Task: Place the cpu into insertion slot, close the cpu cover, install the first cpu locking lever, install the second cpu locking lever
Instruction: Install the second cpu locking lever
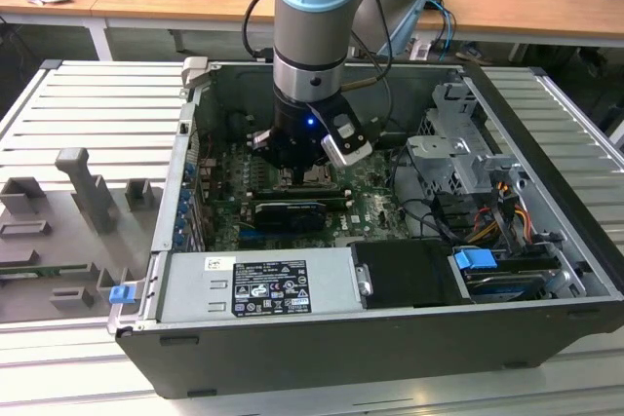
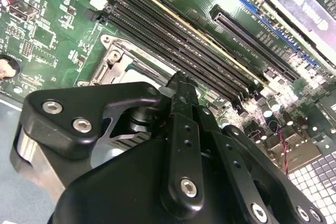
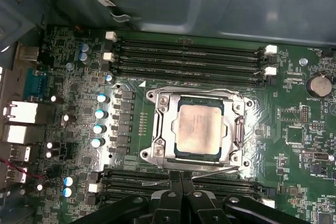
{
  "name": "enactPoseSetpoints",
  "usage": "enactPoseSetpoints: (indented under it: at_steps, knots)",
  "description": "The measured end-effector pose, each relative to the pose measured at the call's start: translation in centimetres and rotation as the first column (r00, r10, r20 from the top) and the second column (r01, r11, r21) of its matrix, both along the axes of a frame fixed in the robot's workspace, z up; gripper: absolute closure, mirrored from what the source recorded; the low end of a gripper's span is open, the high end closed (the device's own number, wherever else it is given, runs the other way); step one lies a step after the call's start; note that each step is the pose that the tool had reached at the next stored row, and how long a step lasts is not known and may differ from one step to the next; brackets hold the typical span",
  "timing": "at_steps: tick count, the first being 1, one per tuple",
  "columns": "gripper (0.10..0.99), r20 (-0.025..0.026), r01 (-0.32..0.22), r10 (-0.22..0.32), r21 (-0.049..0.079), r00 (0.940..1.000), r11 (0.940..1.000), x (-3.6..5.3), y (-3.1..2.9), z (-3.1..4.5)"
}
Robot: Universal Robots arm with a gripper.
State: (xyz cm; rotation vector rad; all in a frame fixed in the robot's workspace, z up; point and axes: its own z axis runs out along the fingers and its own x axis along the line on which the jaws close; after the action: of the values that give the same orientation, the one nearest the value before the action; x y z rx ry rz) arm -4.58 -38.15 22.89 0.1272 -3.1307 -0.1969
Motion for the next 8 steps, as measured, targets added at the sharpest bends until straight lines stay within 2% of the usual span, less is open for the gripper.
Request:
enactPoseSetpoints:
  at_steps: [8]
  knots:
    - [0.98, 0.0, 0.0, 0.0, 0.003, 1.0, 1.0, -0.02, -0.09, -0.32]
